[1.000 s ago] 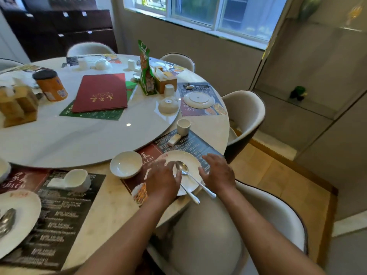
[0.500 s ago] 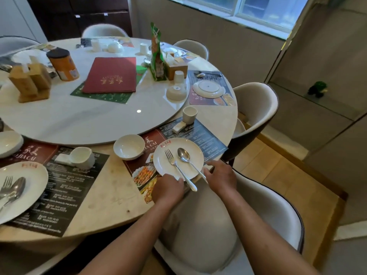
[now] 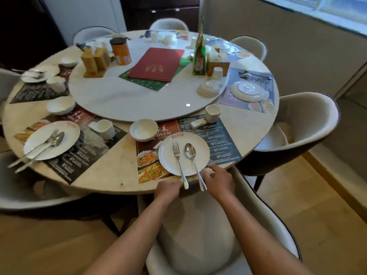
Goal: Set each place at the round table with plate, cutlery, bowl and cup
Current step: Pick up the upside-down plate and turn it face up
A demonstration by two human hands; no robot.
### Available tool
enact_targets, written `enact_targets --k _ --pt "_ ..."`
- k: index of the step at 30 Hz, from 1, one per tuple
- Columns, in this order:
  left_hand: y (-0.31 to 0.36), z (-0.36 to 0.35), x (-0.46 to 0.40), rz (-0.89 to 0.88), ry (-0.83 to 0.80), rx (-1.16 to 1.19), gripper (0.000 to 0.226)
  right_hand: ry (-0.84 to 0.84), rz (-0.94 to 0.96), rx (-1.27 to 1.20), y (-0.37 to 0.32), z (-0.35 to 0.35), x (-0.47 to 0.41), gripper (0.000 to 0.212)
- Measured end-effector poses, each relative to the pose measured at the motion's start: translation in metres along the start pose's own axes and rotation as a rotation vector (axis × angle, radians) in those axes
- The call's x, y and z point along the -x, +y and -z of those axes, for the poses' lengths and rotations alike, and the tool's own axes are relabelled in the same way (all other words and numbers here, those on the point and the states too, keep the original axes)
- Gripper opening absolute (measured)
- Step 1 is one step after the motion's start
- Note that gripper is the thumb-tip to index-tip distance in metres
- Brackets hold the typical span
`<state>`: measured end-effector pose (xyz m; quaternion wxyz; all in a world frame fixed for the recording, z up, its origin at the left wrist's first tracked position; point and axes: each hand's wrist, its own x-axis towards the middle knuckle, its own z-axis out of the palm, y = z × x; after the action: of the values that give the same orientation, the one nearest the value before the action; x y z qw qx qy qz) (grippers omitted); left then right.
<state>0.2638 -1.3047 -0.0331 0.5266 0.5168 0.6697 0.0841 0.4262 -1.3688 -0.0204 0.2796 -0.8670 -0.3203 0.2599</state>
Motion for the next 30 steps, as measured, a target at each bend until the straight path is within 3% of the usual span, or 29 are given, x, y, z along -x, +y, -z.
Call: enact_targets --k 12,21,25,27,30 --pt "0.004 -0.016 0.025 -0.004 0.006 0.04 0.016 -0.08 0.124 0.014 0.014 0.021 0.013 0.054" --pt "0.004 -0.013 0.034 0.013 0.025 -0.013 0.033 -0.103 0.119 0.008 0.004 0.031 0.011 0.048" --pt "0.01 -0.011 0.038 -0.045 0.246 -0.254 0.032 -0.048 0.172 0.06 0.001 0.036 0.006 0.041" --pt "0.014 -0.012 0.038 -0.18 0.397 -0.443 0.036 0.002 0.252 0.182 0.003 0.04 0.003 0.047" --pt "0.024 -0.021 0.038 -0.427 0.485 -0.66 0.054 0.053 0.349 0.337 0.007 0.046 -0.004 0.055"
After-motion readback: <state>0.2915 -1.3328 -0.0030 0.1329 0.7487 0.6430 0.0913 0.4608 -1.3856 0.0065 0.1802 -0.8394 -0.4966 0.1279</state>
